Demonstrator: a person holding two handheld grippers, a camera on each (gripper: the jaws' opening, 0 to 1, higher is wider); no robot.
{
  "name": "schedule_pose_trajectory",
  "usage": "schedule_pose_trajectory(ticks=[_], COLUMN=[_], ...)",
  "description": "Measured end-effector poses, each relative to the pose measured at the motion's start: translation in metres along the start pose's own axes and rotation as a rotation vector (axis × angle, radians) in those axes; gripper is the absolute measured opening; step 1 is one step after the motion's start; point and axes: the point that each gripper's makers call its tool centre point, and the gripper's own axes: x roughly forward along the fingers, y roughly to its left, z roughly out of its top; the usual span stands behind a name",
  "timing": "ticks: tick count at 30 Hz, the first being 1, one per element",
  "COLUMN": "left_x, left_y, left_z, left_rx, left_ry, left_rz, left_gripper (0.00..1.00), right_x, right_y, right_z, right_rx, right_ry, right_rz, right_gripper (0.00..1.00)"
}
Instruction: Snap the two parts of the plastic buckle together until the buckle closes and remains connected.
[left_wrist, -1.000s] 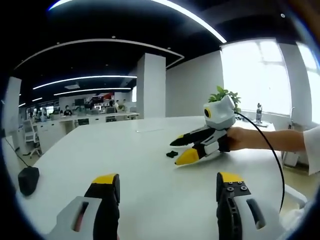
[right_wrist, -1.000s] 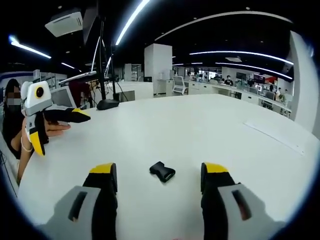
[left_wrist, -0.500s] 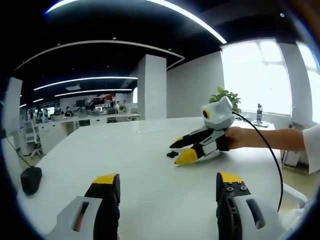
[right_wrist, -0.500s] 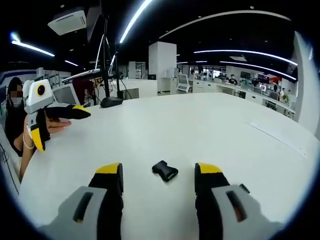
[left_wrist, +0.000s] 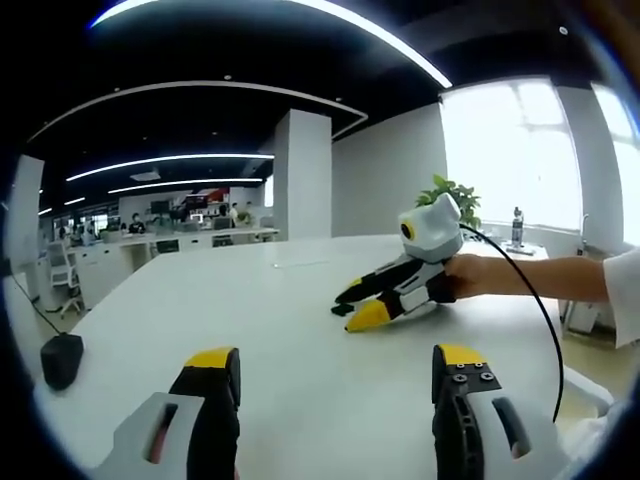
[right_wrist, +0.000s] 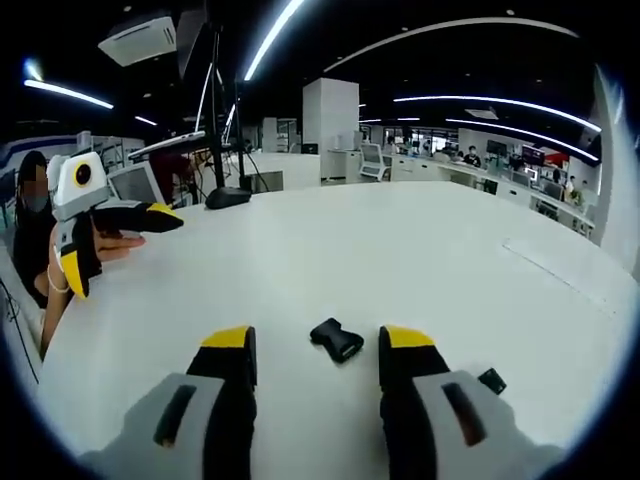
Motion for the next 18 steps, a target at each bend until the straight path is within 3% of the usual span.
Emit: schedule_pose_trajectory(ticks=[18], left_x=[-0.001], left_y=[-0.0011], left_z=[0.0018], left_rx=[0.001], left_ry=[-0.003], left_rz=[-0.006], left_gripper=[0.79], right_x=[-0.0005], right_y=[0.0018], right_z=[0.0003], right_rx=[0.002], right_ry=[-0.008], right_rz=[-0.004], right_gripper=[0.3])
